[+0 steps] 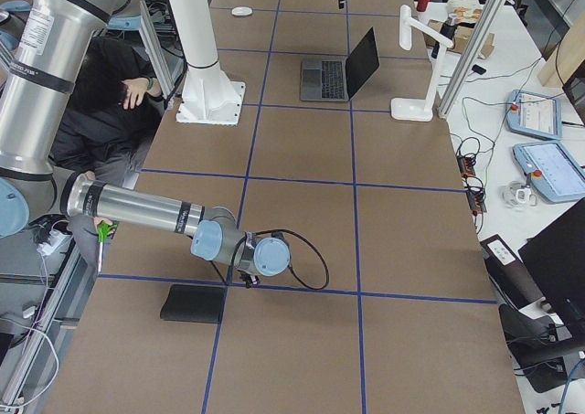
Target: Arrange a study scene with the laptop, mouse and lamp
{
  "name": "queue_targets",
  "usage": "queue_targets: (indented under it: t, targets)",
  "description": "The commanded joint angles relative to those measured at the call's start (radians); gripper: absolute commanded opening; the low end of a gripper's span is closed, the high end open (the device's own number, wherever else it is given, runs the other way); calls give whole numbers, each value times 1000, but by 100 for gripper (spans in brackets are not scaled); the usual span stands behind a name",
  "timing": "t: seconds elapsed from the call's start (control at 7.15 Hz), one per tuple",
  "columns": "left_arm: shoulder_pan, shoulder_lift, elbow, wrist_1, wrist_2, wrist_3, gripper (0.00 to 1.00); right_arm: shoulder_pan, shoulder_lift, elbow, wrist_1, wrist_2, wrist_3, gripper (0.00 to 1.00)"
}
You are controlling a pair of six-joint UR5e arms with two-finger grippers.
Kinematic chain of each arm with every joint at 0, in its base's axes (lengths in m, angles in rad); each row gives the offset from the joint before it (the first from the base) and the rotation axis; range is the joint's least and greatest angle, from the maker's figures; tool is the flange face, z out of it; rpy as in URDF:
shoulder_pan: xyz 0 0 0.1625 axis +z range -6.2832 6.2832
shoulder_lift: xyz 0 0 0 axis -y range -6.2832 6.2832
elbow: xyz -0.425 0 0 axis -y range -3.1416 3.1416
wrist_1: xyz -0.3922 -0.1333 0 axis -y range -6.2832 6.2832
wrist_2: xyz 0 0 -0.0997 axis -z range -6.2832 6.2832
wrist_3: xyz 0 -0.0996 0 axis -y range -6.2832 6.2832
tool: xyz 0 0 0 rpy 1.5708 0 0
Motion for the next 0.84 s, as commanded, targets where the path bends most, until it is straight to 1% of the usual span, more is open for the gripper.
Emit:
queue_targets:
  t: [0.0,0.14,0.28,0.42,0.7]
  targets:
    - [9,1,-14,0,-4,4,100,-38,1,-26,-1,1,-36,99]
    - [9,1,-16,0,-4,4,100,-42,6,-78,-1,-6,-106,99]
    - [9,2,-26,0,-4,5,100,-40,36,-171,-1,-6,-209,99]
    - [9,4,-30,0,-4,5,100,-35,52,-199,-3,-6,-223,99]
    - [21,5,-30,2,-4,2,100,-29,52,-204,-3,-14,-237,99]
